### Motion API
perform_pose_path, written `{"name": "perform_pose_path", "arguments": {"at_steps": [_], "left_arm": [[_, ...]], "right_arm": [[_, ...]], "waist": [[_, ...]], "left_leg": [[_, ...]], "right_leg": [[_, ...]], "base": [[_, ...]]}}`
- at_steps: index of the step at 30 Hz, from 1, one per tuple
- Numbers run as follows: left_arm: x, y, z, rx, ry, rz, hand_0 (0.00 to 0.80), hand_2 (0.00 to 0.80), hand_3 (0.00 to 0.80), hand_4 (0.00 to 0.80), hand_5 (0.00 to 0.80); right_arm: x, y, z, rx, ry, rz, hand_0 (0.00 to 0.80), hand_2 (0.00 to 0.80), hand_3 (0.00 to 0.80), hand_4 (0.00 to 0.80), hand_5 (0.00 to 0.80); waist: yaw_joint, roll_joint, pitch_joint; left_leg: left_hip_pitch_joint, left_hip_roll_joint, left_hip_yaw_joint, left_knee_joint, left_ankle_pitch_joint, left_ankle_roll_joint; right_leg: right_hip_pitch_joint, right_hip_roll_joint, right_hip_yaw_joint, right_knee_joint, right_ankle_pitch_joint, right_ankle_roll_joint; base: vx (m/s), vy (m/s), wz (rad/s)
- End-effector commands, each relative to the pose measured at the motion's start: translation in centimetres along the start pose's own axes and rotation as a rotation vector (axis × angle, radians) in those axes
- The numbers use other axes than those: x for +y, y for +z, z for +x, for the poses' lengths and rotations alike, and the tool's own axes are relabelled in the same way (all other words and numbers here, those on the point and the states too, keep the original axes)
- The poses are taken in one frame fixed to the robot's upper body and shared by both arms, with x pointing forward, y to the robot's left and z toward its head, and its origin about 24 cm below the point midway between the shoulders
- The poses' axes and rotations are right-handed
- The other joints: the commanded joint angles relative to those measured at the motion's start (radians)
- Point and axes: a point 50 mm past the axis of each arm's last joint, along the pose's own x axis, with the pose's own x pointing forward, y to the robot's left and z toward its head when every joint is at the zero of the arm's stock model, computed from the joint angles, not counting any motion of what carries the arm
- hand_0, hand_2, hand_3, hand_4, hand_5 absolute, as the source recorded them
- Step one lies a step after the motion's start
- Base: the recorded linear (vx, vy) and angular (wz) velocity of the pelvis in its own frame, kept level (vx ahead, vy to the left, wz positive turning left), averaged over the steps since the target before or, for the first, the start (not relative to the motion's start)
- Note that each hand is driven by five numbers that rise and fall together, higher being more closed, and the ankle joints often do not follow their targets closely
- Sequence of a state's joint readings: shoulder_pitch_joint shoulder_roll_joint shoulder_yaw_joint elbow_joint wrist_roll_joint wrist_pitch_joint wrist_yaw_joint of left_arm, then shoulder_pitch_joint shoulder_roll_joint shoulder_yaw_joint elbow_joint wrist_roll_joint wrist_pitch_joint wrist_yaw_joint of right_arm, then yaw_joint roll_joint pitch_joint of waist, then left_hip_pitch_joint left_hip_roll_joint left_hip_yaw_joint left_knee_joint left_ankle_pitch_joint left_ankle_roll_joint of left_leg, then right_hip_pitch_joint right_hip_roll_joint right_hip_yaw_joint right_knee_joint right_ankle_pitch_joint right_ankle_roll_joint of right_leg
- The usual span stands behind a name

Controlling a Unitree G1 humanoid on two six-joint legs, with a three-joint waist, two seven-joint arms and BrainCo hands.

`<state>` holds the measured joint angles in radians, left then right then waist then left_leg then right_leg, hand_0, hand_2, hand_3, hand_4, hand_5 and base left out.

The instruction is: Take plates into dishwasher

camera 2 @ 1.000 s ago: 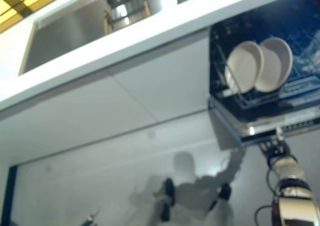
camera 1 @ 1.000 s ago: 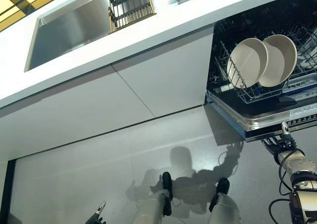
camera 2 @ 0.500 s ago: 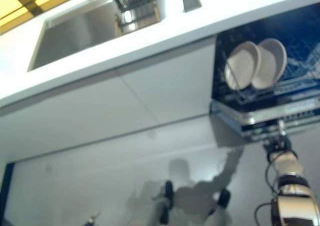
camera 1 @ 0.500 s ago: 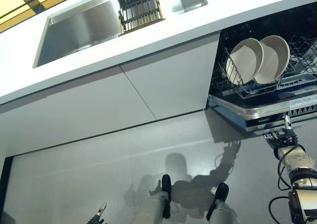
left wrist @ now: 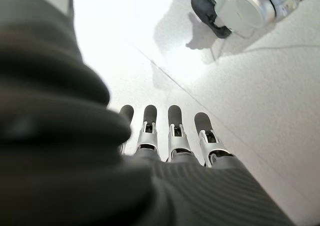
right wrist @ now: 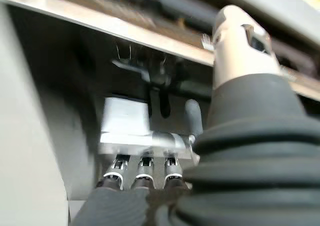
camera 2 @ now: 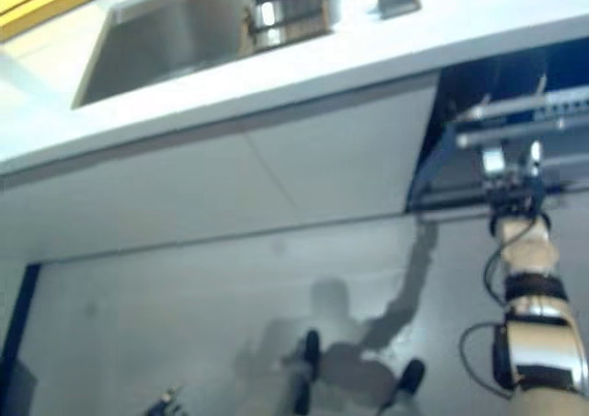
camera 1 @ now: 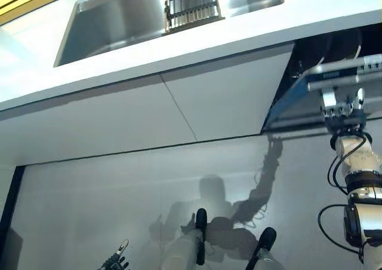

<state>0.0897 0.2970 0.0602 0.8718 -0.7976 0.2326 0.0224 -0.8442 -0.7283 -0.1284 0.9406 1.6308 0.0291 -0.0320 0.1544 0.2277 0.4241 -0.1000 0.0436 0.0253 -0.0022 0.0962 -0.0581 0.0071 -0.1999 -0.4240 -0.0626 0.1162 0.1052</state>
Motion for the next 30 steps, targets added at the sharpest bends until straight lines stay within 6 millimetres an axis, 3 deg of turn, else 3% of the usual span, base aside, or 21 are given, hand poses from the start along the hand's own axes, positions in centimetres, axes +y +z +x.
{"name": "perform_pose_path", "arguments": {"at_steps": [1,16,18,21,25,26,30], "left_arm": [[3.0,1.9,-0.8,-0.034,0.096,0.128,0.000,0.000,0.000,0.000,0.000],[2.6,2.5,-1.0,-0.072,0.068,0.125,0.000,0.000,0.000,0.000,0.000],[2.5,2.4,-1.0,-0.077,0.072,0.120,0.000,0.000,0.000,0.000,0.000],[2.4,2.3,-0.9,-0.084,0.082,0.120,0.000,0.000,0.000,0.000,0.000],[2.6,2.1,-0.8,-0.083,0.102,0.145,0.000,0.000,0.000,0.000,0.000],[2.7,1.9,-0.7,-0.080,0.115,0.151,0.000,0.000,0.000,0.000,0.000],[2.7,1.9,-0.5,-0.078,0.146,0.214,0.000,0.000,0.000,0.000,0.000]], "right_arm": [[9.9,-0.5,0.5,0.012,0.375,0.042,0.000,0.000,0.000,0.000,0.000],[3.0,-2.1,0.1,0.102,0.146,-0.220,0.000,0.000,0.000,0.000,0.000],[1.2,-2.9,-0.2,0.149,0.080,-0.337,0.000,0.000,0.000,0.000,0.000],[-3.2,-4.3,-1.3,0.249,-0.058,-0.585,0.000,0.000,0.000,0.000,0.000],[-8.2,-5.8,-3.4,0.363,-0.173,-0.746,0.000,0.000,0.000,0.000,0.000],[-10.9,-6.6,-4.8,0.436,-0.242,-0.844,0.000,0.000,0.000,0.000,0.000],[-16.0,-8.7,-8.6,0.593,-0.363,-1.006,0.000,0.000,0.000,0.000,0.000]], "waist": [[0.064,-0.076,-0.113],[0.048,-0.112,-0.141],[0.044,-0.122,-0.149],[0.035,-0.141,-0.168],[0.024,-0.162,-0.192],[0.017,-0.171,-0.208],[-0.004,-0.188,-0.244]], "left_leg": [[-0.015,-0.026,0.039,0.076,-0.119,0.046],[0.029,-0.003,0.063,0.033,-0.112,0.043],[0.039,0.002,0.066,0.024,-0.112,0.042],[0.064,0.009,0.067,0.000,-0.105,0.042],[0.094,0.014,0.070,-0.030,-0.096,0.044],[0.111,0.017,0.072,-0.044,-0.094,0.044],[0.151,0.022,0.076,-0.070,-0.095,0.047]], "right_leg": [[-0.014,0.012,0.015,0.209,-0.237,-0.070],[0.024,0.031,0.021,0.141,-0.202,-0.058],[0.033,0.035,0.022,0.132,-0.199,-0.057],[0.056,0.041,0.024,0.110,-0.193,-0.056],[0.084,0.047,0.027,0.086,-0.186,-0.054],[0.099,0.051,0.027,0.075,-0.185,-0.053],[0.134,0.057,0.034,0.055,-0.185,-0.051]], "base": [[-0.015,-0.011,0.15],[0.006,0.005,0.04],[0.020,0.018,-0.05],[0.045,0.020,-0.04],[0.054,0.015,-0.05],[0.075,0.025,-0.07],[0.072,0.037,-0.05]]}}
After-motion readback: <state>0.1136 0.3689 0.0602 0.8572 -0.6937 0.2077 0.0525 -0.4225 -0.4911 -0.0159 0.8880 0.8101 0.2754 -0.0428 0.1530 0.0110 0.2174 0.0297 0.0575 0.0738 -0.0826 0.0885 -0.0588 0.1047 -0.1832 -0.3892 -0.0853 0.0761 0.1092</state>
